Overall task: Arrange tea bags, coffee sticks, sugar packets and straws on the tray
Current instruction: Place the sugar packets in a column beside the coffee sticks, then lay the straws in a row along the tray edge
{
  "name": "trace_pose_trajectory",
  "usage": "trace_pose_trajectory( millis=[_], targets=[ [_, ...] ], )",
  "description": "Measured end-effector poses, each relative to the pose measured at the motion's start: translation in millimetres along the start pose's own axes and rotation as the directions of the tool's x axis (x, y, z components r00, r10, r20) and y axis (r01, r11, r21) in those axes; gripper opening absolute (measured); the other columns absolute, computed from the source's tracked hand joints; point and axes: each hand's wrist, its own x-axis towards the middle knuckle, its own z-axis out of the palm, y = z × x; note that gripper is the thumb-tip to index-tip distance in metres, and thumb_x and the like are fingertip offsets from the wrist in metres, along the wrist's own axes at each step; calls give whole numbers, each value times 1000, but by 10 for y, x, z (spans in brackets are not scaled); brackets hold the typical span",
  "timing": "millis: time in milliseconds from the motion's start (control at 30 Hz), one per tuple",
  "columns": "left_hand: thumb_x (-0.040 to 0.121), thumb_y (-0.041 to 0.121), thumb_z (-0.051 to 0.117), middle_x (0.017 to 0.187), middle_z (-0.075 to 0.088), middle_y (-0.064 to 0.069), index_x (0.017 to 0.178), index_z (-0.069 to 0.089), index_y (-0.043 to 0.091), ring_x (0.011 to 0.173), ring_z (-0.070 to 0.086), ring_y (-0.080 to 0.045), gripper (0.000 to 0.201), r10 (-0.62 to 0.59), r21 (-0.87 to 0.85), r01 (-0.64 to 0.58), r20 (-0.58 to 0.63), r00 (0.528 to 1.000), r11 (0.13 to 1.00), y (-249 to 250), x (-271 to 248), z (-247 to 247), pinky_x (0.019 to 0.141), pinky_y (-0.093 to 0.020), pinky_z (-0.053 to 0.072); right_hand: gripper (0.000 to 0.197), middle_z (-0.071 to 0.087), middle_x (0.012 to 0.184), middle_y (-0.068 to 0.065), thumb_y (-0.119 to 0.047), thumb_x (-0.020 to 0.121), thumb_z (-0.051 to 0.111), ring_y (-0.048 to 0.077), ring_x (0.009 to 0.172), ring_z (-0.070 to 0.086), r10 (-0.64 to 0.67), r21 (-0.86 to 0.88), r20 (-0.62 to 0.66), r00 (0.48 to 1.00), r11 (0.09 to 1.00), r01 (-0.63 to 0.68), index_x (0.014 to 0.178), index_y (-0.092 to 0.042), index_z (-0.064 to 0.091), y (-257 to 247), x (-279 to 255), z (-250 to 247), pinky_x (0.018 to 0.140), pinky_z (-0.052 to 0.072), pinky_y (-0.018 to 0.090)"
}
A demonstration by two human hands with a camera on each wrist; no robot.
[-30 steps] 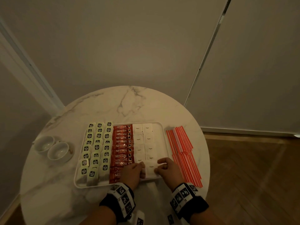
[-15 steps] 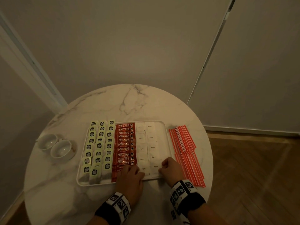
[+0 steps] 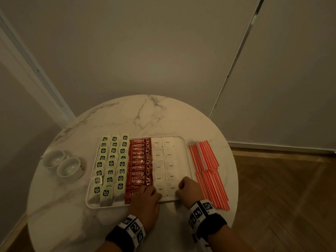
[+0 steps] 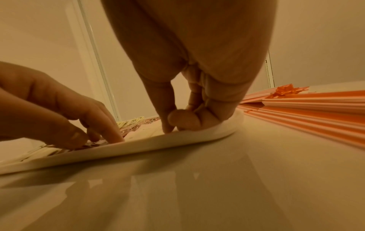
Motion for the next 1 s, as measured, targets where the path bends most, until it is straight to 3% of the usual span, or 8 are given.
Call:
trace_pose_trajectory(
  millis=[233,367,467,533,600,733,867,1000],
  targets=[
    [95,33,45,128,44,12,124,56,30,118,36,-12,31,32,-77,-33,-15,999,997,33,-3,-69,100,-27,34,10,61,92,0,-14,86,60,12,82,53,3,13,-8,1000,1000,-3,96,-13,60,-30,-21,-1,69,42,19],
    [94,27,48,124,45,11,116,60,27,112,38,-5,25,44,-205,-58,-72,996,977,25,-2,-123,96,-16,33,9,62,90,-2,-24,88,62,13,81,57,-5,90,-80,997,996,12,93,-16,60,5,-46,-32,76,50,26],
    [90,17,54,117,48,10,111,65,21,109,41,-3,23,90,-279,-120,-121,989,953,-19,-14,-164,87,-5,29,21,59,98,-4,-28,88,65,11,88,57,13,154,-214,977,988,21,106,-20,58,125,-82,-173,80,50,25],
    [90,14,56,113,48,13,107,67,21,105,42,1,21,104,-314,-143,-138,985,939,-66,-57,-195,87,-5,33,38,54,114,-1,-33,85,66,16,103,52,42,70,-337,941,997,-19,119,-20,52,258,-86,-313,90,47,32],
    [89,14,56,108,48,17,102,67,23,101,45,4,20,110,-351,-158,-152,982,923,-117,-124,-212,88,-9,38,54,48,125,4,-45,83,64,24,114,45,111,-74,-390,914,986,-151,127,-19,45,379,-86,-437,96,43,41],
    [90,15,54,103,49,22,98,68,24,97,47,10,19,120,-407,-166,-136,983,898,-145,-253,-226,85,-4,36,79,41,132,8,-64,75,61,29,123,39,319,-116,-289,902,924,-364,132,-17,35,522,-62,-518,102,36,47],
    [92,13,53,102,48,24,99,67,24,102,43,12,19,139,-437,-166,-94,986,884,-140,-359,-211,83,-1,35,71,41,127,9,-53,73,63,30,121,40,428,-113,-211,879,883,-456,128,-15,39,578,-21,-450,102,37,49],
    [93,15,52,104,48,22,100,64,29,95,47,11,20,138,-443,-141,-38,990,885,-156,-411,-216,81,-2,35,60,45,125,11,-44,78,64,30,118,44,460,-58,-177,870,878,-476,125,-13,41,534,-20,-419,100,39,47]
  ],
)
